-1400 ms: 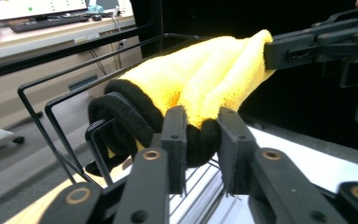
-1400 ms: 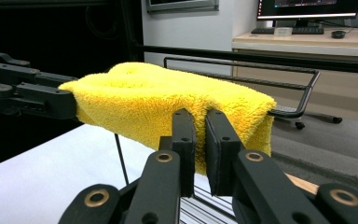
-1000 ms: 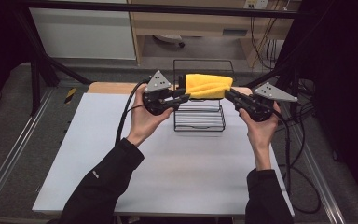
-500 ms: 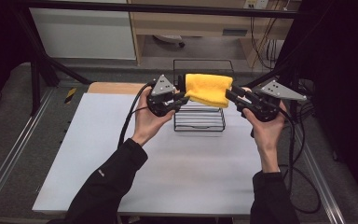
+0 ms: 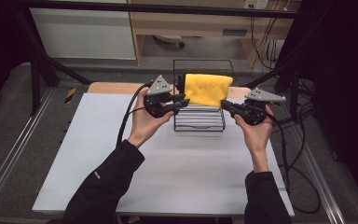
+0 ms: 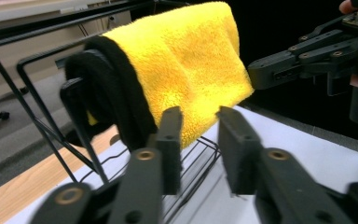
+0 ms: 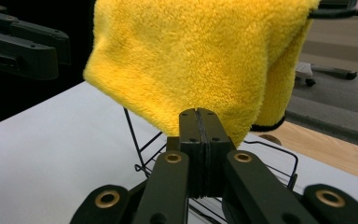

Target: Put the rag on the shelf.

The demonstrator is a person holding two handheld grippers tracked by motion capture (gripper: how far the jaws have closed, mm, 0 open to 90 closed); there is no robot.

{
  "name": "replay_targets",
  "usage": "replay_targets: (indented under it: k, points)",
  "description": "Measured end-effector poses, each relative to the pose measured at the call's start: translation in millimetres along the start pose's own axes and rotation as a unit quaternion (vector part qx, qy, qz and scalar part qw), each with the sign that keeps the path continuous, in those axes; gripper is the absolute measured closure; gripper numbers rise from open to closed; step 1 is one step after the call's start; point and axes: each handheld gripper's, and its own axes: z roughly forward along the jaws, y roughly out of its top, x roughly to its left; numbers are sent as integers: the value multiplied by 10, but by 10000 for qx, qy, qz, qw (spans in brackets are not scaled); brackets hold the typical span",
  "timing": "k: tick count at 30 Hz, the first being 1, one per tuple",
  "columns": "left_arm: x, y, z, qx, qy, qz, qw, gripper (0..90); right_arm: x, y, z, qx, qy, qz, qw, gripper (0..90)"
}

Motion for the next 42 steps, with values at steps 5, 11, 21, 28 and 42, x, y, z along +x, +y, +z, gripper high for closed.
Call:
replay_targets:
  k: [5,11,21,28,42]
  points:
    - [-2,-60,233,262,201,-33,9995,853,-30,-56,63,83,-74,-21,9999,883]
    - [60,-126,396,363,335,-127,9987,896,-84,-102,115,68,-91,69,9999,863]
    - [54,-241,94,378,113,-149,9991,700,36,-91,-93,-4,66,-130,9999,607]
    - [98,-467,-141,504,90,-302,9982,473,96,-155,-187,98,66,3,9999,333]
    - [224,-1101,-597,962,369,-458,9936,94,161,-538,-201,487,124,5,9987,96]
